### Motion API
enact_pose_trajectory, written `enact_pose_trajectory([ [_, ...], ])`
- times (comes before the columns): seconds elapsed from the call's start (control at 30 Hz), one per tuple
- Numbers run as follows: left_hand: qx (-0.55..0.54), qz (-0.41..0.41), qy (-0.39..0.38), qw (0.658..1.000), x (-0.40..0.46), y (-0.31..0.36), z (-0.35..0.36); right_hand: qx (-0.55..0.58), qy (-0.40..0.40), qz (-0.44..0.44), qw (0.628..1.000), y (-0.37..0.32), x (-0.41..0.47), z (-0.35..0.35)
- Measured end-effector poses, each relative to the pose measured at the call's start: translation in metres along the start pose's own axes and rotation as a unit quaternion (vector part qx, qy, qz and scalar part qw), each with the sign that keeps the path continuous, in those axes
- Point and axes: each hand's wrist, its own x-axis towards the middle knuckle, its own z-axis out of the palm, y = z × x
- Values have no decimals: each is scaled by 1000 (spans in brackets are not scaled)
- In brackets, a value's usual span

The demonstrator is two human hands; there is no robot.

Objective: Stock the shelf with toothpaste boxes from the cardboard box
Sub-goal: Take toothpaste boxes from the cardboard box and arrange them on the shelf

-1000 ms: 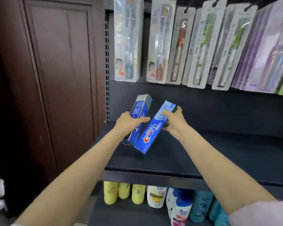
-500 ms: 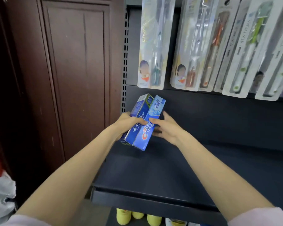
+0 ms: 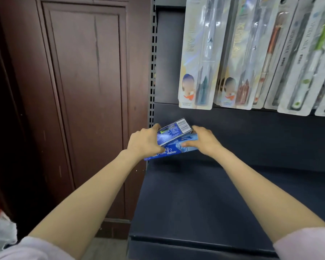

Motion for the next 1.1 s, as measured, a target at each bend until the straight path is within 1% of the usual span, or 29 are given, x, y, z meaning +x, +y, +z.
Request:
enact_pose_trajectory([
  [0.07,0,4,33,999,2,-2,3,21,45,18,999,7,8,4],
  [0.1,-11,2,41,999,3,-5,4,38,52,25,998,10,10,6],
  [0.17,-28,-3,48,998,5,-12,5,61,45,37,996,17,16,13],
  [0.2,-28,0,52,998,7,-15,6,54,41,40,997,18,17,17],
  [0.3,-28,13,68,997,11,-19,7,-8,67,43,997,16,20,34],
  [0.37,-22,13,75,997,15,-19,7,-81,92,25,992,12,19,44],
  [0.43,-16,15,78,997,18,-21,7,-139,99,10,985,10,18,50],
  [0.57,-12,18,79,997,19,-25,10,-155,93,7,984,18,14,46],
  [0.7,-11,27,73,997,17,-23,15,-138,102,31,985,30,4,40],
  [0.87,1,47,63,997,15,-14,17,-154,129,25,979,31,-3,46],
  [0.93,5,51,63,997,15,-12,18,-195,148,20,969,34,-5,48],
  [1.0,8,51,63,997,15,-9,17,-275,161,16,948,40,-5,50],
  [1.07,8,50,57,997,13,-7,18,-333,137,19,933,44,-6,53],
  [1.1,8,51,52,997,13,-5,18,-338,118,25,933,45,-7,54],
])
